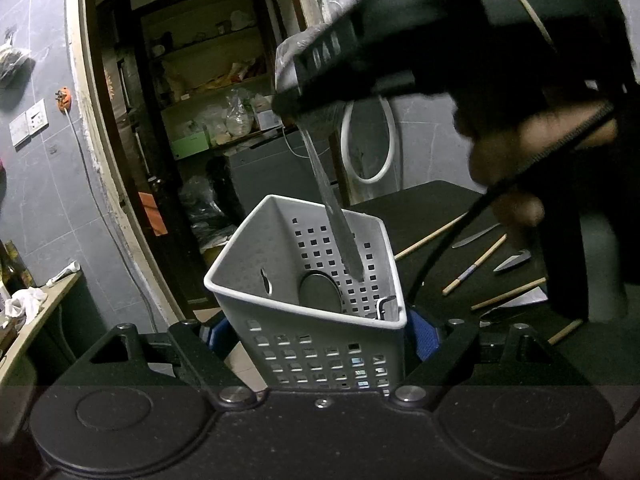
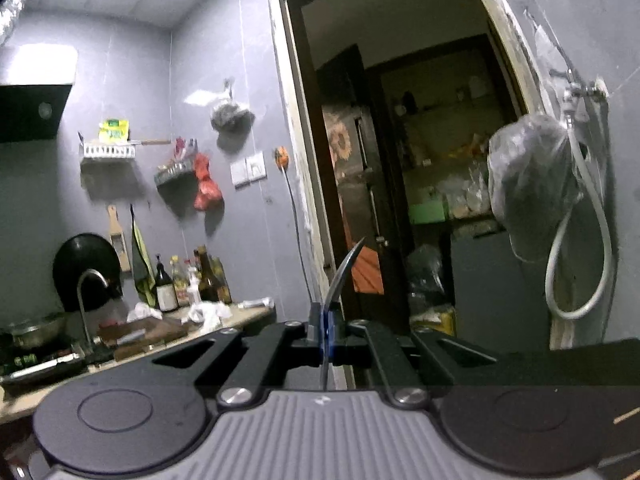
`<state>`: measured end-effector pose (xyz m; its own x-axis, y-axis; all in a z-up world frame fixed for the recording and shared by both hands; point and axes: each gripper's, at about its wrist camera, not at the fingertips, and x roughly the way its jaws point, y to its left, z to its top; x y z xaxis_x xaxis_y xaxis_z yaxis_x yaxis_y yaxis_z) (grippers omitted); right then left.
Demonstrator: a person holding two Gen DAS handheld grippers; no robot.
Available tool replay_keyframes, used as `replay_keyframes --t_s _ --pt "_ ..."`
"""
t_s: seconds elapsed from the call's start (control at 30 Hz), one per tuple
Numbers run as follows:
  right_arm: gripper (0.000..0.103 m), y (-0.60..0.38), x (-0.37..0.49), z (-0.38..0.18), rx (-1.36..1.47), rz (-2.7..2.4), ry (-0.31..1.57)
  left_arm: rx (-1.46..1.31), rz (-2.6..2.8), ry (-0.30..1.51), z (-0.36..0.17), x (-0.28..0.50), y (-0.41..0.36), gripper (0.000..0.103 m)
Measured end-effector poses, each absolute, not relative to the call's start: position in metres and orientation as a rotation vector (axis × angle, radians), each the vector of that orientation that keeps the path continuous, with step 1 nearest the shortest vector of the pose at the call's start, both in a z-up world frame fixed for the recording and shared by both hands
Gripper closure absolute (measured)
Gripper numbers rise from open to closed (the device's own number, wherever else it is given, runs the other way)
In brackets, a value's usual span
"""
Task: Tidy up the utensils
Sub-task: 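Lift the metal spoon with the right tool and drop it into the basket, then reach the right tool to the metal fork and grasp it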
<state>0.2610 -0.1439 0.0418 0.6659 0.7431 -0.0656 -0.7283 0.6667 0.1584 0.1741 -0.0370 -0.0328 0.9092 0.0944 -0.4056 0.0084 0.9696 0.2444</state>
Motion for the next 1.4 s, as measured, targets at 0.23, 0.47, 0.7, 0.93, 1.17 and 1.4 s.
replay_keyframes --t_s 0.23,0.47,0.7,0.93,1.17,1.4 --pt "0.100 -0.145 0.243 0.021 0.047 0.850 0.173 0.248 0.044 0.427 -0.033 0.175 -0.037 0.018" --pt "0.098 -0.149 0.230 0.013 0.010 0.865 0.218 0.251 0.043 0.426 -0.033 0.176 -0.037 0.018" --pt "0.070 -0.158 0.218 0.014 -0.003 0.865 0.232 0.252 0.044 0.426 -0.033 0.176 -0.038 0.018" --pt "0.046 -0.177 0.216 0.019 0.027 0.808 0.233 0.253 0.044 0.425 -0.032 0.177 -0.038 0.018" --pt "0.009 -0.204 0.216 0.019 0.050 0.698 0.237 0.253 0.044 0.425 -0.033 0.176 -0.038 0.018" --pt "0.000 -0.230 0.217 0.012 0.071 0.594 0.273 0.253 0.044 0.425 -0.033 0.176 -0.039 0.018"
